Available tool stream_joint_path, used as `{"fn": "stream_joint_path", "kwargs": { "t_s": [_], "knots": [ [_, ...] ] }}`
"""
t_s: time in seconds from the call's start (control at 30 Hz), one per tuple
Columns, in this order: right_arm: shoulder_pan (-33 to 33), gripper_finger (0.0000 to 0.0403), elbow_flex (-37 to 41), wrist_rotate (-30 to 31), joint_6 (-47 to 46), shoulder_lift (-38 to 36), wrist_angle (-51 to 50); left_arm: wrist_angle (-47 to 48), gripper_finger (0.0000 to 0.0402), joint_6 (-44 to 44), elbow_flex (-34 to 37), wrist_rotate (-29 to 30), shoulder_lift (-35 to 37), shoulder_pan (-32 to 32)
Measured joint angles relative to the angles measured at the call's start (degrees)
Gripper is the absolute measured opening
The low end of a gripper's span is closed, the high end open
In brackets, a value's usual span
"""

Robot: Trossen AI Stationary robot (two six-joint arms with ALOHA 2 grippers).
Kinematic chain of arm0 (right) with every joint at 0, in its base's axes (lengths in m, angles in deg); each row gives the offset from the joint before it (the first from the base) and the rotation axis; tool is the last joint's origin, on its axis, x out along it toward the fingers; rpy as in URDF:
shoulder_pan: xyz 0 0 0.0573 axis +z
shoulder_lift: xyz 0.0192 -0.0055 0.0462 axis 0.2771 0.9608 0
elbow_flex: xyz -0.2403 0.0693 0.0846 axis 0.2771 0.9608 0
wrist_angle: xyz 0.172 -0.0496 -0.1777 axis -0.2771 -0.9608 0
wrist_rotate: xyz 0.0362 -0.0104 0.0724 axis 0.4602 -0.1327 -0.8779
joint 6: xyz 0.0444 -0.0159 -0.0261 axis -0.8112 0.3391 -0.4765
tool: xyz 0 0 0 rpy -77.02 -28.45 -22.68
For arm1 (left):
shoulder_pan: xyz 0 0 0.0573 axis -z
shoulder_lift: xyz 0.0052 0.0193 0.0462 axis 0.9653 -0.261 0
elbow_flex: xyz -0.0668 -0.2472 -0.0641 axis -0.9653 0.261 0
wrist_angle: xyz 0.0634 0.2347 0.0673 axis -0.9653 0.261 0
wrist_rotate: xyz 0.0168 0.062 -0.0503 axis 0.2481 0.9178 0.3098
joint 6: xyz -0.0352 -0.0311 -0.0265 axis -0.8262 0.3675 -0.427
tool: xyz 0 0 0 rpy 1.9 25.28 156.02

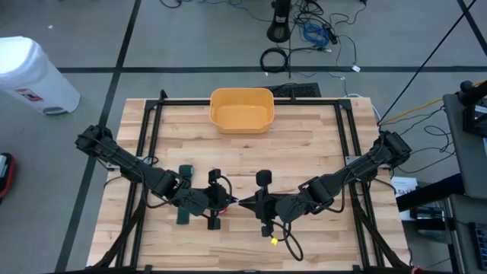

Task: Roll bandage
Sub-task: Open the transparent zip bag

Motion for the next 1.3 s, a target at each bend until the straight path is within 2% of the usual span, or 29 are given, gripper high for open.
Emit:
{"fn": "stream_joint_path", "kwargs": {
  "t_s": [0.27, 0.43, 0.6, 0.77, 0.87, 1.3],
  "knots": [
    [0.1, 0.0001, 0.0, 0.0, 0.1, 0.0, -0.5, 0.1, 0.0009, 0.2, 0.0, -0.1, 0.0, 0.0],
    [0.2, 0.0001, 0.0, 0.0, 0.1, 0.0, -1.5, -0.3, 0.0012, 3.2, 0.0, 1.1, 0.0, 0.1],
    [0.2, 0.0000, 0.0, 0.2, 0.1, -0.1, -2.2, -2.2, 0.0057, 4.4, 0.0, 4.7, 0.0, 1.1],
    [0.4, 0.0000, 0.0, 0.3, 0.1, -0.3, -2.2, -7.4, 0.0118, 9.0, 0.0, 6.1, 0.0, 2.9],
    [0.7, 0.0000, 0.0, 0.5, 0.1, -0.7, -2.5, -10.7, 0.0142, 10.8, 0.0, 8.6, 0.0, 3.9],
    [1.7, 0.0000, 0.0, 2.2, 0.1, -1.4, -2.5, -12.6, 0.0150, 10.6, 0.0, 10.3, 0.0, 3.9]
  ]
}}
